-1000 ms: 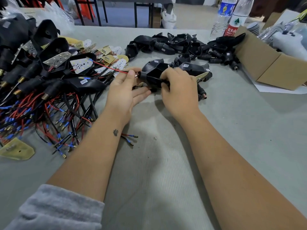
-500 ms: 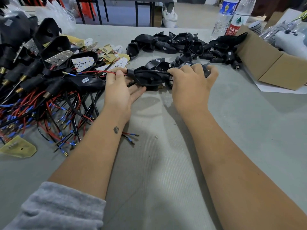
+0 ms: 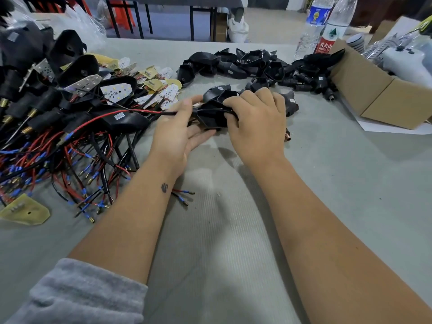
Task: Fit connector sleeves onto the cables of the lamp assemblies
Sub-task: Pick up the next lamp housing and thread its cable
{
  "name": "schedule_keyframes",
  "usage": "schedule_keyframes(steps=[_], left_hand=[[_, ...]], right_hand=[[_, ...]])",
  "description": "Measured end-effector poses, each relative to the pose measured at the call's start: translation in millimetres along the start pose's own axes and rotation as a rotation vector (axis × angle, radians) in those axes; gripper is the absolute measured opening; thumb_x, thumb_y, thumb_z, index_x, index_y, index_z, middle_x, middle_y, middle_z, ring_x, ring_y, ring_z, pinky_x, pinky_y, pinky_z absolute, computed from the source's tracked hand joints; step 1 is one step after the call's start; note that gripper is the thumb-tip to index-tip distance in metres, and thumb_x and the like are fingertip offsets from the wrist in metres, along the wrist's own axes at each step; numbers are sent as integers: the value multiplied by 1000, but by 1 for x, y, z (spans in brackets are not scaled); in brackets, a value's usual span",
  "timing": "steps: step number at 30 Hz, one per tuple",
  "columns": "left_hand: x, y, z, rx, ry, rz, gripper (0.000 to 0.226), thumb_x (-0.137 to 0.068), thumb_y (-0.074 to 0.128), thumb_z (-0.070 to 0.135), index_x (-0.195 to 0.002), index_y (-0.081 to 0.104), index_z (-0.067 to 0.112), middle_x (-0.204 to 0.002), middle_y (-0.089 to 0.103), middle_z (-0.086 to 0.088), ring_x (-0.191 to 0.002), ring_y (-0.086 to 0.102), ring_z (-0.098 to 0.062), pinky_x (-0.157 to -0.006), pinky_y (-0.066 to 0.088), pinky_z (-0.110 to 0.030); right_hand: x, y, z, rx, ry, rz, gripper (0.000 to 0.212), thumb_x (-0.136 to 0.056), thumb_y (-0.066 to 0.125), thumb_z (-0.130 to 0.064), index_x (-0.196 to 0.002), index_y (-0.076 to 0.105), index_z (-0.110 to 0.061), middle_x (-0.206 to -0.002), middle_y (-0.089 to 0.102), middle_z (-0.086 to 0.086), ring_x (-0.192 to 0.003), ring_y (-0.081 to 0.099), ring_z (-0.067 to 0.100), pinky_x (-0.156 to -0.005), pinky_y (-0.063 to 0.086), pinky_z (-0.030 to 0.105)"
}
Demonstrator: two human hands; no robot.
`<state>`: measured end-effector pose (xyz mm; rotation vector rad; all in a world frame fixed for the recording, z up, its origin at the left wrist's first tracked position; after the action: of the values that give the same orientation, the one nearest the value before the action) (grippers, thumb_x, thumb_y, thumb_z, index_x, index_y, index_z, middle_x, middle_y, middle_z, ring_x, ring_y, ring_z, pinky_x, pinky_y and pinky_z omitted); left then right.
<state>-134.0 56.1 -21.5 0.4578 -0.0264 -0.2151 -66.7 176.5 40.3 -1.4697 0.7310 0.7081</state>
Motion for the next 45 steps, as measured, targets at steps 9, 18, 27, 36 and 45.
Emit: schedule_keyframes(steps=[9, 18, 27, 36, 45], left_hand=[[-9, -27, 9, 150, 55, 219, 28, -107, 35, 27, -109, 61, 18, -115, 67, -12, -93, 73, -24, -75, 60, -36], [-9, -28, 9, 216, 47, 229, 30, -106, 34, 29, -106, 62, 17, -103, 71, -10, -89, 73, -21, -75, 60, -33], [-8, -20, 9, 190, 48, 149, 28, -105, 39, 27, -100, 64, 16, -93, 76, -4, -96, 72, -20, -78, 59, -33], [-2, 3, 3, -14, 26, -21, 29, -105, 38, 28, -101, 66, 19, -95, 76, -2, -95, 72, -20, -77, 59, -31], [0, 10, -3, -40, -10, -112, 31, -106, 37, 29, -104, 67, 21, -99, 75, -1, -97, 71, -18, -81, 58, -30]], right_hand=[[11, 31, 35, -465, 455, -243, 32, -90, 59, -22, -122, 59, -21, -107, 60, -1, -100, 56, 20, -87, 46, 39], [15, 41, 33, -797, 611, -299, 12, -90, 58, -19, -86, 70, -20, -75, 66, -8, -69, 57, 8, -68, 46, 29], [15, 36, 38, -1073, 725, -185, 17, -93, 57, -12, -78, 63, -19, -65, 57, -6, -57, 52, 8, -66, 48, 34], [12, 35, 19, -1004, 571, -254, 15, -95, 54, -8, -83, 62, -13, -68, 54, -7, -67, 48, 14, -72, 50, 48], [8, 33, 22, -1014, 594, -218, 12, -93, 57, -8, -87, 66, -12, -69, 58, -11, -65, 51, 4, -70, 45, 28]])
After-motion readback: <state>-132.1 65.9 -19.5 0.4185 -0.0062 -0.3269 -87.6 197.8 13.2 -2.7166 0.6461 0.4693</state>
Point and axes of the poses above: each hand's wrist, its own x-axis away from the middle knuckle, its own y-axis out of the palm, z = x × y, the point moved 7 cm from there along -x, towards the middle knuckle
